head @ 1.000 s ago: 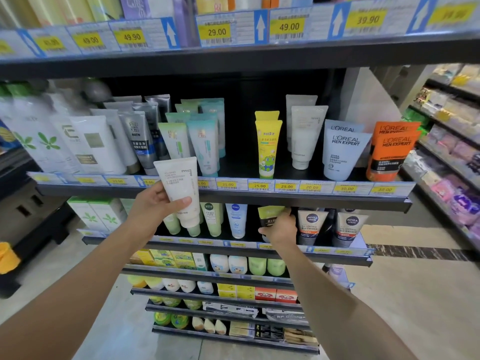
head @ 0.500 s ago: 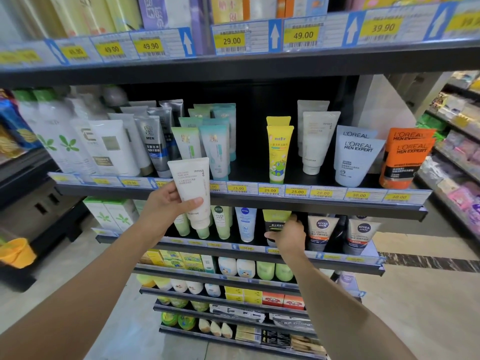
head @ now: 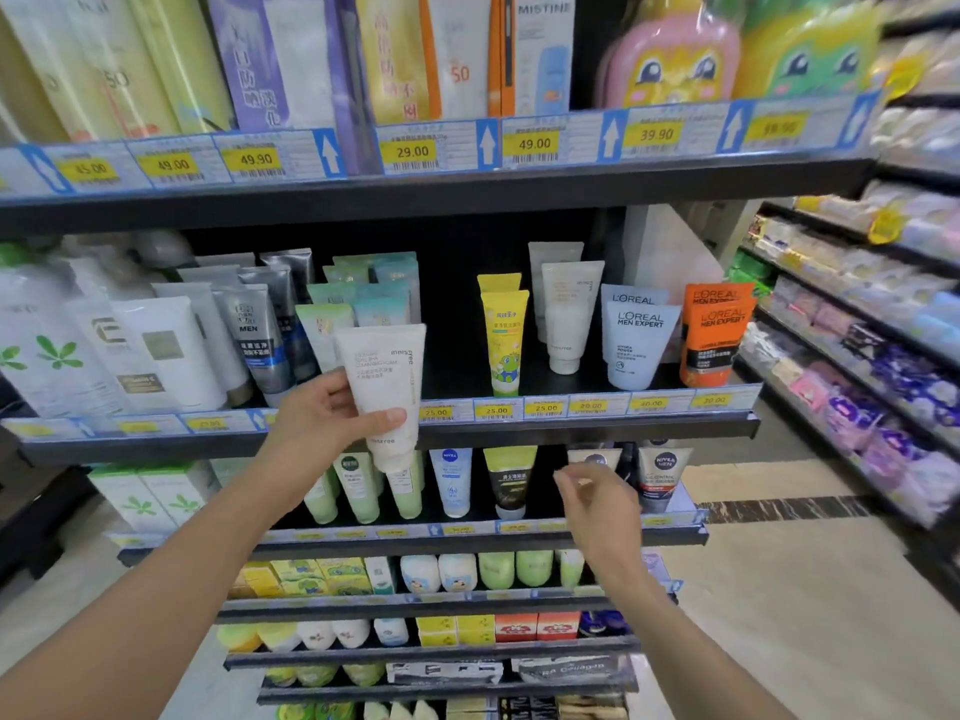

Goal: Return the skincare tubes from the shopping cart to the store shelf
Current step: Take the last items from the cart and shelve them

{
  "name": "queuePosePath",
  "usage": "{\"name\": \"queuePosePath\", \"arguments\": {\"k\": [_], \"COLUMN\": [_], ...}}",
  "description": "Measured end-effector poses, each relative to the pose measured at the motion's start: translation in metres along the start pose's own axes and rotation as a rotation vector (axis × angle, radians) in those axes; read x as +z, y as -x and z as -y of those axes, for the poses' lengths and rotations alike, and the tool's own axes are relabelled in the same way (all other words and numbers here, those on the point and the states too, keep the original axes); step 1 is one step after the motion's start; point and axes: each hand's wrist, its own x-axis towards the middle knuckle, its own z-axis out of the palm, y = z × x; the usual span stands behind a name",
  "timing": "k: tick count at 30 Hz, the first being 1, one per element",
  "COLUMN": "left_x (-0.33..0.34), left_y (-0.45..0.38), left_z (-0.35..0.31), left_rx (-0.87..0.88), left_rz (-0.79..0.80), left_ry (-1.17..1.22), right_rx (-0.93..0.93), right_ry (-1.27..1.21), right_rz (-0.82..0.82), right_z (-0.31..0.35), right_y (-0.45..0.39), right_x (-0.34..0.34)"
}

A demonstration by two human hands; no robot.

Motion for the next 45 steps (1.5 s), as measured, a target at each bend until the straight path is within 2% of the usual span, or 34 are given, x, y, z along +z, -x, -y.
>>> {"name": "queuePosePath", "arguments": {"k": [2, 4, 6, 9, 13, 18, 27, 33, 45], "left_x": [0.017, 0.040, 0.066, 0.105, 0.145, 0.179, 0.209, 0.218, 0.211], "left_y": [-0.004, -0.008, -0.014, -0.024, -0.039, -0.058, -0.077, -0.085, -0.096], "left_z": [-0.013, -0.025, -0.035, -0.046, -0.053, -0.056, -0.038, -0.017, -0.004], "left_rx": [0.049, 0.100, 0.138, 0.177, 0.207, 0.216, 0.174, 0.120, 0.089], "left_rz": [0.007, 0.009, 0.012, 0.026, 0.026, -0.059, -0.178, -0.179, -0.064], "left_ry": [-0.004, -0.014, -0.024, -0.042, -0.102, -0.115, -0.134, -0.158, -0.174], "right_rx": [-0.231, -0.425, -0.508, -0.544, -0.630, -0.644, -0.600, -0.605, -0.591], "right_ry": [0.026, 0.097, 0.220, 0.383, 0.484, 0.383, 0.359, 0.353, 0.314], "right_rz": [-0.247, -0.408, -0.412, -0.326, -0.302, -0.283, -0.275, -0.259, -0.251], "right_z": [-0.002, -0.009, -0.015, -0.022, -0.029, -0.038, -0.036, -0.041, -0.041], "right_y": [-0.008, -0.029, -0.050, -0.070, -0.085, -0.084, -0.083, -0.084, -0.082], "right_x": [-0.041, -0.073, -0.094, -0.105, -0.102, -0.098, -0.098, -0.098, -0.095]}}
